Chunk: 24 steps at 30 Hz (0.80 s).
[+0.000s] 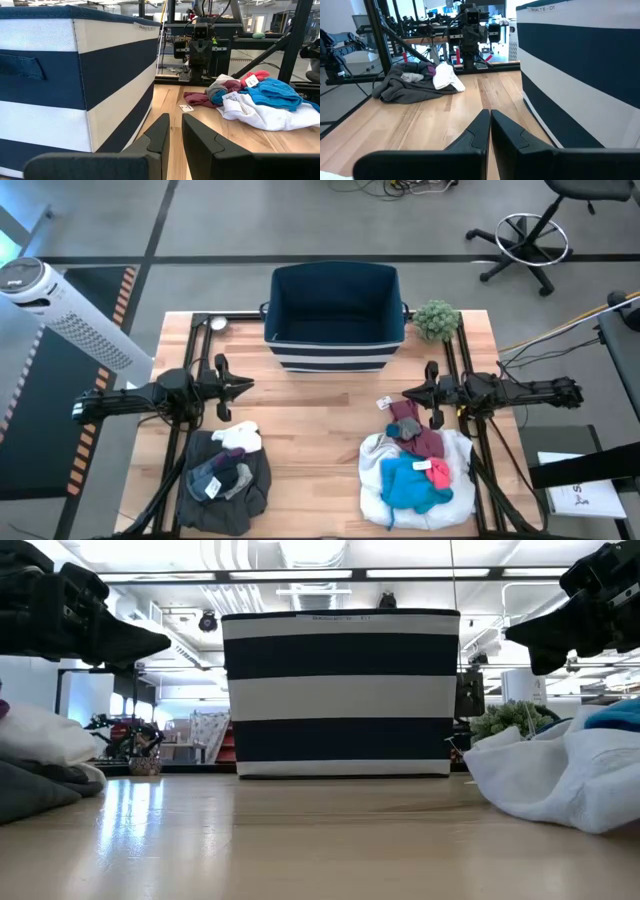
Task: Sort clothes
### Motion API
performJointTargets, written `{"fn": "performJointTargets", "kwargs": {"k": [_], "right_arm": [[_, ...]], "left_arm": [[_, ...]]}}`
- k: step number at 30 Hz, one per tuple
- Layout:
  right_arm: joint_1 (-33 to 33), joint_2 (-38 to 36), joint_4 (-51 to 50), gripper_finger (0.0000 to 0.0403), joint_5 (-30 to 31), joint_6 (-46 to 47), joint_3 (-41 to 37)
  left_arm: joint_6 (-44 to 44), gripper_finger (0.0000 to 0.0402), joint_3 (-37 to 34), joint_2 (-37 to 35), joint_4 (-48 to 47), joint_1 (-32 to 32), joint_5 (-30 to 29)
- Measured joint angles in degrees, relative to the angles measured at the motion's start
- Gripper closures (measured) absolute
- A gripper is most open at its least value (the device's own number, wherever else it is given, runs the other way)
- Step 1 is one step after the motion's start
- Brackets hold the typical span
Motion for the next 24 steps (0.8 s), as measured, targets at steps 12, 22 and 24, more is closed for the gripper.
{"fn": "performJointTargets", "kwargs": {"k": [12,22,24], "right_arm": [[0.0,0.0,0.0,0.0403,0.0,0.0,0.0],[0.0,0.0,0.0,0.0403,0.0,0.0,0.0],[0.0,0.0,0.0,0.0403,0.0,0.0,0.0]], "left_arm": [[0.3,0.0364,0.0,0.0,0.0,0.0,0.0],[-13.7,0.0364,0.0,0.0,8.3,0.0,-1.1],[-17.7,0.0364,0.0,0.0,12.2,0.0,-2.6]]}}
